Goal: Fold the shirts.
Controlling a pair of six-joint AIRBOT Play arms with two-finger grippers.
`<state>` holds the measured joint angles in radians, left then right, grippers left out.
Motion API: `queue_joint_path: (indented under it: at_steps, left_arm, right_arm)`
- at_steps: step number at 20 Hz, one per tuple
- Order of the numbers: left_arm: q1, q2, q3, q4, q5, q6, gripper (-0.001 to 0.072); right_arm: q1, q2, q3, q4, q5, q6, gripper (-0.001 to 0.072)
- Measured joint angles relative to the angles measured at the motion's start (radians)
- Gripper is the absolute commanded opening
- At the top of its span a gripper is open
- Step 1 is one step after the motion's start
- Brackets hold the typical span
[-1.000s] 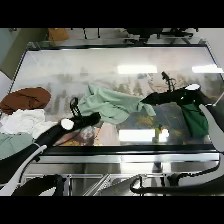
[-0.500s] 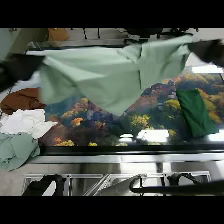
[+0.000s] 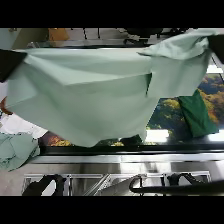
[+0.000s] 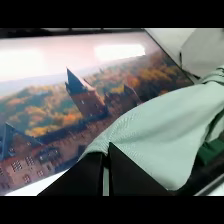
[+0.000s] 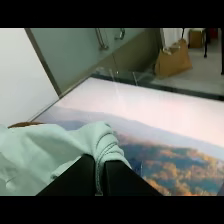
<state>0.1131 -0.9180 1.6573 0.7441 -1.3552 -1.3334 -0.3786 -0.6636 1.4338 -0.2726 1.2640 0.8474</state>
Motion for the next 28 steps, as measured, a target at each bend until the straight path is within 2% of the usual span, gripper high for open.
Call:
queue_joint_path:
  at_steps: [3,7,8,10,11,15,16,17,18,20,22,25,28]
  left_arm:
    - [-0.064,-0.11,-0.113,0.021,0.021,0.05,0.0013]
    - [-0.097,-0.293,-0.248,0.131,0.163,0.086,0.0015]
    - [-0.092,-0.338,-0.264,0.146,0.191,0.089,0.006]
    - [-0.075,-0.422,-0.268,0.166,0.224,0.093,0.0574]
    - [-0.061,-0.462,-0.255,0.175,0.222,0.093,0.0671]
    - [0.014,-0.56,-0.164,0.19,0.089,0.084,0.0674]
    - [0.04,-0.566,-0.152,0.195,0.041,0.075,0.0674]
    - [0.068,-0.564,-0.154,0.197,-0.003,0.068,0.0674]
    - [0.097,-0.553,-0.172,0.204,-0.039,0.064,0.0674]
    - [0.16,-0.502,-0.261,0.224,-0.089,0.058,0.0674]
    - [0.212,-0.437,-0.389,0.254,-0.108,0.059,0.0674]
    - [0.277,-0.328,-0.632,0.289,-0.095,0.078,0.0674]
    - [0.308,-0.246,-0.854,0.3,-0.019,0.1,0.0674]
  right_arm:
    - [0.098,-0.108,-0.155,-0.008,-0.053,-0.051,0.0031]
    - [0.319,-0.343,-0.278,0.005,-0.254,-0.161,0.0039]
    - [0.364,-0.403,-0.289,0.018,-0.305,-0.182,0.0048]
    - [0.423,-0.515,-0.29,0.042,-0.364,-0.21,0.027]
    - [0.438,-0.558,-0.283,0.048,-0.38,-0.219,0.0315]
    - [0.395,-0.616,-0.249,0.061,-0.328,-0.234,0.0315]
    - [0.356,-0.603,-0.243,0.042,-0.293,-0.209,0.0348]
    - [0.315,-0.587,-0.24,0.008,-0.257,-0.173,0.0415]
    - [0.272,-0.567,-0.238,-0.039,-0.222,-0.129,0.0414]
    - [0.183,-0.522,-0.253,-0.153,-0.135,-0.027,0.0415]
    - [0.117,-0.475,-0.302,-0.224,-0.069,0.032,0.0415]
    - [0.05,-0.398,-0.432,-0.283,-0.02,0.081,0.0415]
    - [0.022,-0.351,-0.563,-0.309,-0.001,0.103,0.0415]
